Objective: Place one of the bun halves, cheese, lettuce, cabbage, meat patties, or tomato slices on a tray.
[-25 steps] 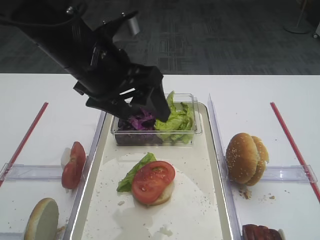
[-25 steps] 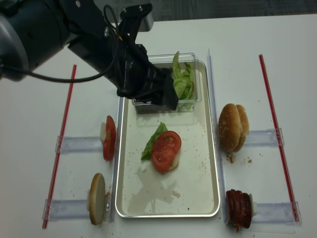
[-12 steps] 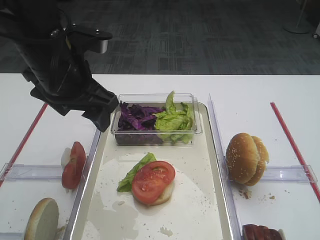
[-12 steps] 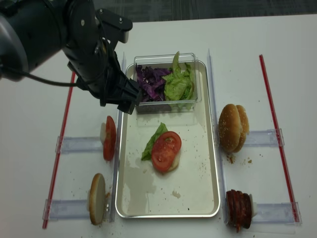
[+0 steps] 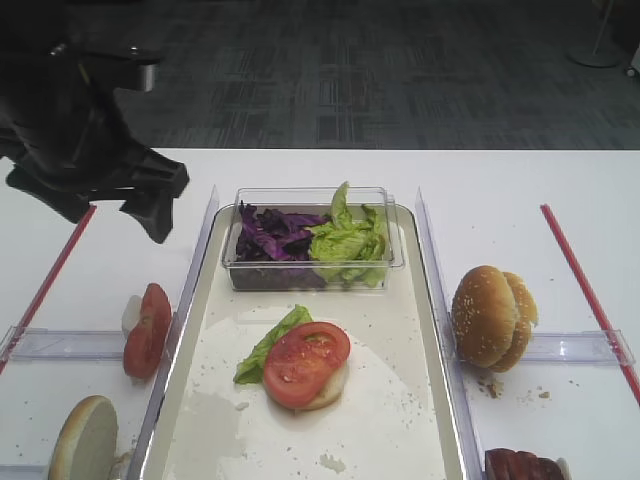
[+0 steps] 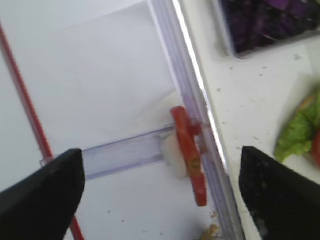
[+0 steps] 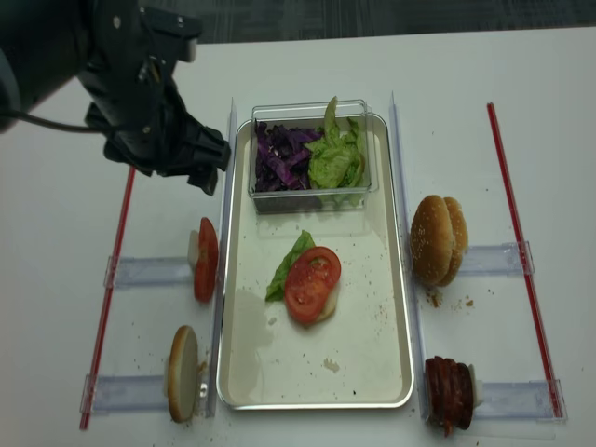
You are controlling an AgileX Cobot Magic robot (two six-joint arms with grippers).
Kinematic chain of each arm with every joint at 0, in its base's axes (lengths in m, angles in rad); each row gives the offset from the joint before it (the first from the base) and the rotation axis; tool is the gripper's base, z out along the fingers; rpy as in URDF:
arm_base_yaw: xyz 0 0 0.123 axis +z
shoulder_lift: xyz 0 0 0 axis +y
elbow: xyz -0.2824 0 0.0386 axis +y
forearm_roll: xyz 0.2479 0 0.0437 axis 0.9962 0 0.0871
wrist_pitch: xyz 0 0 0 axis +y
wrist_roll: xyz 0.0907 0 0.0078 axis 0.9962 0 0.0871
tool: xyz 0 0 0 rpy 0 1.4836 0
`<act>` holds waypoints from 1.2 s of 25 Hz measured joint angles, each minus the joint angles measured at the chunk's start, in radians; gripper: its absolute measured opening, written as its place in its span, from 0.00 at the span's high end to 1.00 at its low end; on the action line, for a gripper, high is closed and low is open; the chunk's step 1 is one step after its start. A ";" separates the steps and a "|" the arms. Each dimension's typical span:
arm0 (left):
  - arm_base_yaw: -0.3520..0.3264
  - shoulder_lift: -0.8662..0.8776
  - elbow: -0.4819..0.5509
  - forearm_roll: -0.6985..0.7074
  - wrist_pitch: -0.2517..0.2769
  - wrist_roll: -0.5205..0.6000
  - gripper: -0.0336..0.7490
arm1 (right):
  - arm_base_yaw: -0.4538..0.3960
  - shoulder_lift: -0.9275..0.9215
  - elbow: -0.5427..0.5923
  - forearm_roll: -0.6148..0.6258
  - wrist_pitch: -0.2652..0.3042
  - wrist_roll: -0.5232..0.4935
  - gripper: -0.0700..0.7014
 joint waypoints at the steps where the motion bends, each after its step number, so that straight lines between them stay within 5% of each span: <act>1: 0.033 0.000 0.000 0.000 0.003 0.000 0.22 | 0.000 0.000 0.000 0.000 0.000 0.000 0.66; 12: 0.295 0.000 0.000 0.008 0.014 0.013 0.22 | 0.000 0.000 0.000 0.000 0.000 -0.002 0.66; 23: 0.307 -0.006 0.016 0.033 0.088 0.025 0.22 | 0.000 0.000 0.000 0.000 0.000 -0.003 0.66; 30: 0.307 -0.145 0.218 0.030 0.038 0.021 0.22 | 0.000 0.000 0.000 0.000 0.000 -0.003 0.66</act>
